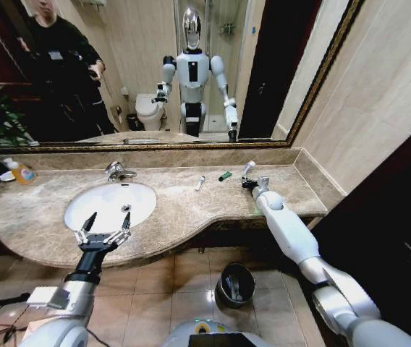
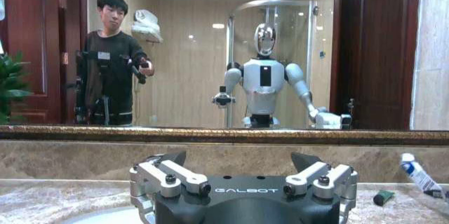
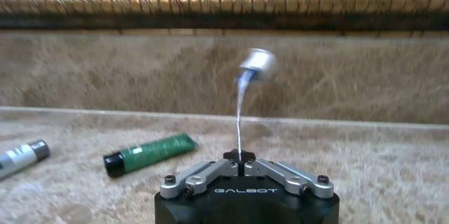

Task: Pick up the trash from the sink and place it in the trash bin.

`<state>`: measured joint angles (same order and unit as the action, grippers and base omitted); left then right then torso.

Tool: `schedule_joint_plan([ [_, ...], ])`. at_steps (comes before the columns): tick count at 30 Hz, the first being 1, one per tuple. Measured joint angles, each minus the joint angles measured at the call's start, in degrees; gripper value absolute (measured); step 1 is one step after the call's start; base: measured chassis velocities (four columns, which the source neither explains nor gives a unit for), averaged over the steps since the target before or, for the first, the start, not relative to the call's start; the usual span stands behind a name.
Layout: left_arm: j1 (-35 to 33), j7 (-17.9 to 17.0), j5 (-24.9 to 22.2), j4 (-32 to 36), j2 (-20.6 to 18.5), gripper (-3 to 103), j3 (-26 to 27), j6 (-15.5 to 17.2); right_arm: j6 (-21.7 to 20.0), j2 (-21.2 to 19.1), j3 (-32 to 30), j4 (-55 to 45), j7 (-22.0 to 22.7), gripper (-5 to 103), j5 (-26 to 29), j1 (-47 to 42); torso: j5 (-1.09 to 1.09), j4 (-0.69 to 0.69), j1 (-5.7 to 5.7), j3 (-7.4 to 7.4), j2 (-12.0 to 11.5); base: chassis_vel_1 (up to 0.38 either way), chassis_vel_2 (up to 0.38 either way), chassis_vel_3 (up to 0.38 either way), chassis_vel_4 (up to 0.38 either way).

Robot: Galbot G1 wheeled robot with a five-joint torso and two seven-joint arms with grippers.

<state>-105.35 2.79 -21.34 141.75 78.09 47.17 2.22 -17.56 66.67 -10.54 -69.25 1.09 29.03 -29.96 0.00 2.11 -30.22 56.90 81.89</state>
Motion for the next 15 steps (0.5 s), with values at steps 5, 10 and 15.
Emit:
schedule_joint_plan([
  [5,0.0,0.0,0.0,0.0,0.0,100,0.0,0.0,-0.9,-1.9,-1.2,-6.3,0.7,0,1.3,-2.9,0.01,0.0,0.0,0.0,0.0,0.0,0.0,0.0,0.0],
  [10,0.0,0.0,0.0,0.0,0.0,100,0.0,0.0,-1.6,-3.2,-2.6,-10.8,1.2,0,2.1,-5.2,0.0,0.0,0.0,0.0,0.0,0.0,0.0,0.0,0.0],
  [15,0.0,0.0,0.0,0.0,0.0,100,0.0,0.0,-2.0,-4.8,-5.1,-16.9,1.6,0,2.2,-9.5,0.0,0.0,0.0,0.0,0.0,0.0,0.0,0.0,0.0],
])
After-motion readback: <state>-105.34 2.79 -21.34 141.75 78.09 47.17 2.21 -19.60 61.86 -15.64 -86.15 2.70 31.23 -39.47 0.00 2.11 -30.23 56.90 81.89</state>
